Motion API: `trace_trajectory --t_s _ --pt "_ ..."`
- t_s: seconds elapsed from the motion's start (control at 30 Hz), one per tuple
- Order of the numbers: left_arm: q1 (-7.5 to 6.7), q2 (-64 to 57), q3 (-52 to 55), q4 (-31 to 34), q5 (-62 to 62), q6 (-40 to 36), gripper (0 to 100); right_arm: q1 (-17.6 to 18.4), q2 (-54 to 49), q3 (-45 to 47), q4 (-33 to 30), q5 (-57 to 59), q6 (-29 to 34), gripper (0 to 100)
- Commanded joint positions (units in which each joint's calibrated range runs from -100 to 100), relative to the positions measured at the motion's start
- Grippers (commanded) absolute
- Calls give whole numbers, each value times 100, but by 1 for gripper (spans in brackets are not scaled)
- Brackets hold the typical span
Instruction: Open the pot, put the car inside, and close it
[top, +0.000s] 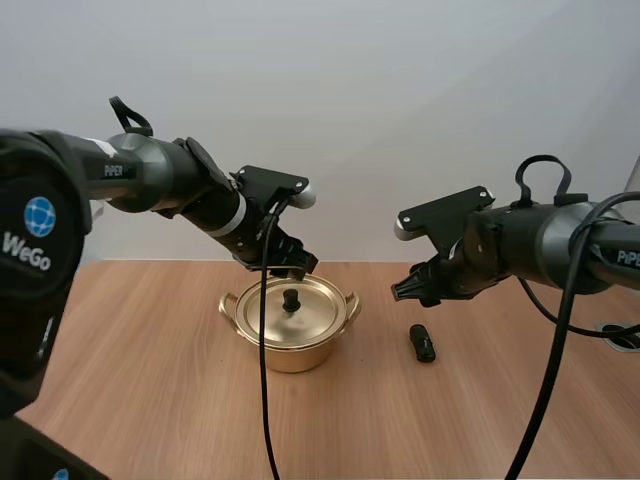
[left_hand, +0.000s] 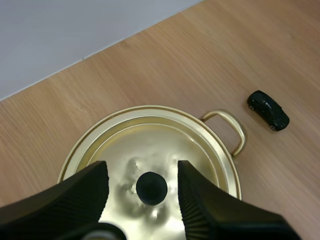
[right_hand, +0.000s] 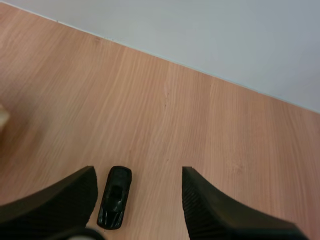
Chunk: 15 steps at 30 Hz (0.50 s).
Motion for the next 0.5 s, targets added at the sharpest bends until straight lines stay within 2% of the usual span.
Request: trace_trajectory --t_s 0.0,0.13,0.2,0.33,0.47 --pt "-41 204 -14 -2 35 -4 71 7 39 -3 103 11 -88 84" --pt "-270 331 -14 108 -208 6 71 7 236 -3 100 -50 -88 84" --pt "-336 373 -14 240 -290 -86 71 7 319 -3 100 -50 -106 84" --pt "-425 445 -14 943 -662 -495 71 7 521 -3 100 -34 -120 84" --pt "-434 445 -14 1000 -664 -522 71 7 653 -3 100 -51 -120 84"
